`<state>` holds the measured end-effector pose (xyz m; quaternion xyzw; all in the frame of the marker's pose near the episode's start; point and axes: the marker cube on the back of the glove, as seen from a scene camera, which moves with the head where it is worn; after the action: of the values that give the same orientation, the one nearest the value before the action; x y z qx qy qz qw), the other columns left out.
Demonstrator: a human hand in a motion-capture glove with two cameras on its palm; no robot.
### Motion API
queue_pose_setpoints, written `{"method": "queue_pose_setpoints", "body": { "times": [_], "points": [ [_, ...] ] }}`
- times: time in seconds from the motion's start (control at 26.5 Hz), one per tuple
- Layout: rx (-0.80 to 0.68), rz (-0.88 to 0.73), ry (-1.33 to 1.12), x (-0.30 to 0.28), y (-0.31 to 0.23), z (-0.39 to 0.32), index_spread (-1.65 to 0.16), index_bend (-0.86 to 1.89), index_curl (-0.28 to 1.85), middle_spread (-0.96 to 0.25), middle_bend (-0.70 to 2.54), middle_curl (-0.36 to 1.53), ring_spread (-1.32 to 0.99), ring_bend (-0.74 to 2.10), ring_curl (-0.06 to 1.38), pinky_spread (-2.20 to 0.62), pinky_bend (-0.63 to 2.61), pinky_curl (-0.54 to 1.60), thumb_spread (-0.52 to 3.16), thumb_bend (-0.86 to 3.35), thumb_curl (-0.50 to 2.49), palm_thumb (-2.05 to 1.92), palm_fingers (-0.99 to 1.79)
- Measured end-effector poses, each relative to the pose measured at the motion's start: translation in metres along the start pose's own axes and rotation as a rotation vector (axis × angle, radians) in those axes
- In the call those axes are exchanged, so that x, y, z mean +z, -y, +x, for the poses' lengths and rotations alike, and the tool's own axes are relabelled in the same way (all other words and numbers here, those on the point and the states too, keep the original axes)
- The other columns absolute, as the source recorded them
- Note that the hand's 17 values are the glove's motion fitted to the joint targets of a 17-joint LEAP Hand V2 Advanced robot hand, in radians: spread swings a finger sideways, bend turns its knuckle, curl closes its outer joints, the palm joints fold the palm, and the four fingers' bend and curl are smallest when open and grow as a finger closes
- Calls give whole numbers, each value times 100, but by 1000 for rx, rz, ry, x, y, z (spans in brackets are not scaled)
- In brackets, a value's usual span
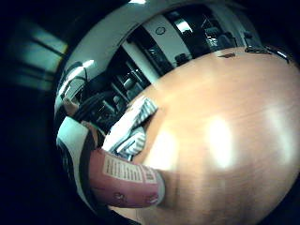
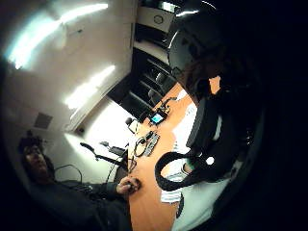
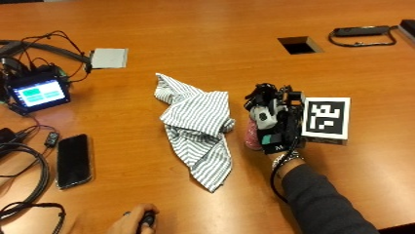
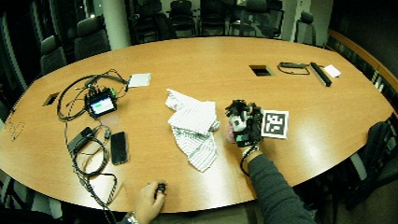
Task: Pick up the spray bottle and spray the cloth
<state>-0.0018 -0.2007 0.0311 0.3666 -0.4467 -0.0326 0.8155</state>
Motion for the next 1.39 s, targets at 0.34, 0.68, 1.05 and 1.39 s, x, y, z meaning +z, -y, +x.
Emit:
{"method": "queue_pose_setpoints", "body": {
  "times": [0.34, 0.68, 1.05, 1.39],
  "points": [
    [-37, -235, -11, 6, 18, -13, -28, 21, 48, -22, 49, 50, -16, 62, 46, -28, 48, 39, 140, 5, 47, 76, 140],
    [-72, -664, -248, -15, 71, -38, -28, 22, 51, -20, 52, 50, -15, 65, 46, -28, 49, 40, 137, 4, 52, 78, 140],
    [-51, -991, -677, -12, 78, -35, -28, 22, 54, -20, 53, 51, -16, 67, 46, -28, 50, 40, 132, 1, 57, 79, 139],
    [-44, -1209, -913, -2, 54, -13, -28, 22, 55, -20, 54, 50, -17, 68, 46, -28, 50, 40, 128, -1, 60, 79, 139]
  ]
}}
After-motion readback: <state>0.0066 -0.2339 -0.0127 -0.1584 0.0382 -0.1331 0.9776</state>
